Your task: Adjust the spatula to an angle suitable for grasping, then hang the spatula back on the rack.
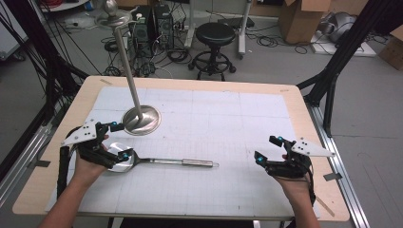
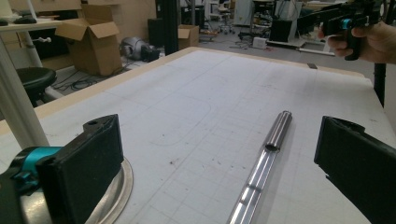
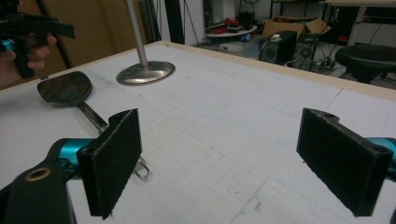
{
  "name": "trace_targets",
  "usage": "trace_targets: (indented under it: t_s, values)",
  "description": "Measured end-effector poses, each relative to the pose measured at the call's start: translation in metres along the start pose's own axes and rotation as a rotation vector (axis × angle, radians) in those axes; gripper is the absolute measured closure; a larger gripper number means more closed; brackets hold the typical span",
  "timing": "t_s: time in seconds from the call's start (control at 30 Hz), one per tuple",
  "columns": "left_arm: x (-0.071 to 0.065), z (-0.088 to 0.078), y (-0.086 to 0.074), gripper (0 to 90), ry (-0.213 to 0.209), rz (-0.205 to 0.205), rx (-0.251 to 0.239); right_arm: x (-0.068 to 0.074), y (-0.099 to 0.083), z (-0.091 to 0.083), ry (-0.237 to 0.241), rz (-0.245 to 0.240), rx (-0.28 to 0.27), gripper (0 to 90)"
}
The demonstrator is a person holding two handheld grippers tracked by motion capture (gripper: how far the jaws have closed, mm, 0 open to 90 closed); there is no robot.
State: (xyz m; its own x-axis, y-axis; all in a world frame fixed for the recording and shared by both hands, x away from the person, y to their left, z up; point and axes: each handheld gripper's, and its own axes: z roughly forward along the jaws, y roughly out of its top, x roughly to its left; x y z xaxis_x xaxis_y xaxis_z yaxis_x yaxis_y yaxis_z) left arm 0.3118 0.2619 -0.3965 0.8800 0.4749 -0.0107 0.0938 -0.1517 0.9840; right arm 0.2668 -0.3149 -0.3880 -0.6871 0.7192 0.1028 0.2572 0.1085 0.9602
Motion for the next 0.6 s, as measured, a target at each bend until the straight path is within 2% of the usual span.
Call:
trace_targets:
  t_s: [0.13,0.33,0.6]
  values:
    - [0.001,-0.002,0.001,1.7,-0.002,-0.005,-0.016,0.000,0.000,0.000,0.000,0.007,0.002,13.3]
    - [-0.002,0.003,0.004,1.7,-0.017,0.001,0.000,0.002,-0.003,0.003,-0.006,0.000,0.027,13.3]
    - [-0.011,0.025,0.019,1.7,-0.089,0.025,0.050,0.001,-0.005,0.006,-0.010,-0.020,0.059,13.3]
